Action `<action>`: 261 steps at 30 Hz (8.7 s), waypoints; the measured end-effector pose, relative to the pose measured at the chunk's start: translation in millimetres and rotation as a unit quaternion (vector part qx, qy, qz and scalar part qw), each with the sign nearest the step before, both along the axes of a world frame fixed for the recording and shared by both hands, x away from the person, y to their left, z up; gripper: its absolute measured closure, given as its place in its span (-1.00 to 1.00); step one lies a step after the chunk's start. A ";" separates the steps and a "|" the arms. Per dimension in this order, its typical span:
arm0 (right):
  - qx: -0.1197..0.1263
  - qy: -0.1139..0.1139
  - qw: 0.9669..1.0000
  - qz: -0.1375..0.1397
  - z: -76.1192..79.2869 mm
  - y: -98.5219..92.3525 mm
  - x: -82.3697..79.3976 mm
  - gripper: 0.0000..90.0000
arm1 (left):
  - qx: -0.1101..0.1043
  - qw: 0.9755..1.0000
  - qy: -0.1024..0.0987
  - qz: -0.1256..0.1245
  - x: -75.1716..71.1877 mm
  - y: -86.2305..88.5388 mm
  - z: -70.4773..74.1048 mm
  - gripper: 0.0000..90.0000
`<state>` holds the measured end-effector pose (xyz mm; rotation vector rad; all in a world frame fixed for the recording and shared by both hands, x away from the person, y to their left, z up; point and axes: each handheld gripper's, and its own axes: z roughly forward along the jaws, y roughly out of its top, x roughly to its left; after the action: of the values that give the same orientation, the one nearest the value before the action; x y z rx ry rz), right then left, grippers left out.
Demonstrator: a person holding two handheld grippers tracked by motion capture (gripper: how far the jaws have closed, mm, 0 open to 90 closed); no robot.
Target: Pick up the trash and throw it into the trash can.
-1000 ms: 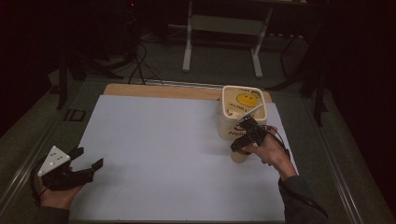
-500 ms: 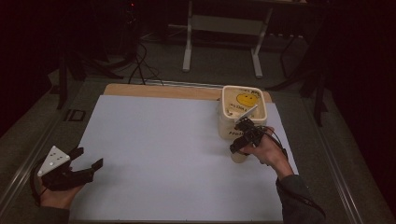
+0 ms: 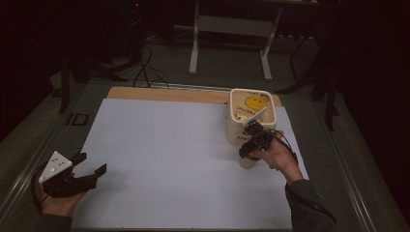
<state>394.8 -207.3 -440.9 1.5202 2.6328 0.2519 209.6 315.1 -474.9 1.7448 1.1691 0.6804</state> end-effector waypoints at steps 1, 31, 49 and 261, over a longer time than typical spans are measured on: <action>0.000 -0.001 1.000 0.002 0.8 -0.6 -0.1 -0.55 | 0.000 1.000 0.000 0.000 0.0 0.0 -0.1 -0.59; 0.011 -0.002 1.000 0.022 64.8 -6.2 1.6 -0.54 | -0.001 1.000 0.001 0.000 -0.1 0.1 -0.2 -0.59; -0.015 -0.012 0.999 0.027 107.5 -16.7 4.0 -0.54 | -0.002 1.000 0.002 -0.001 -0.1 0.1 -0.4 -0.58; 0.215 -0.340 0.914 0.046 28.0 -85.8 -48.0 -0.71 | -0.017 1.000 0.003 0.010 -5.0 6.1 -2.7 -0.58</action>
<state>346.8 -293.1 -412.9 1.0969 2.1481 1.1930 204.6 321.2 -477.6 1.7097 1.1978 0.6637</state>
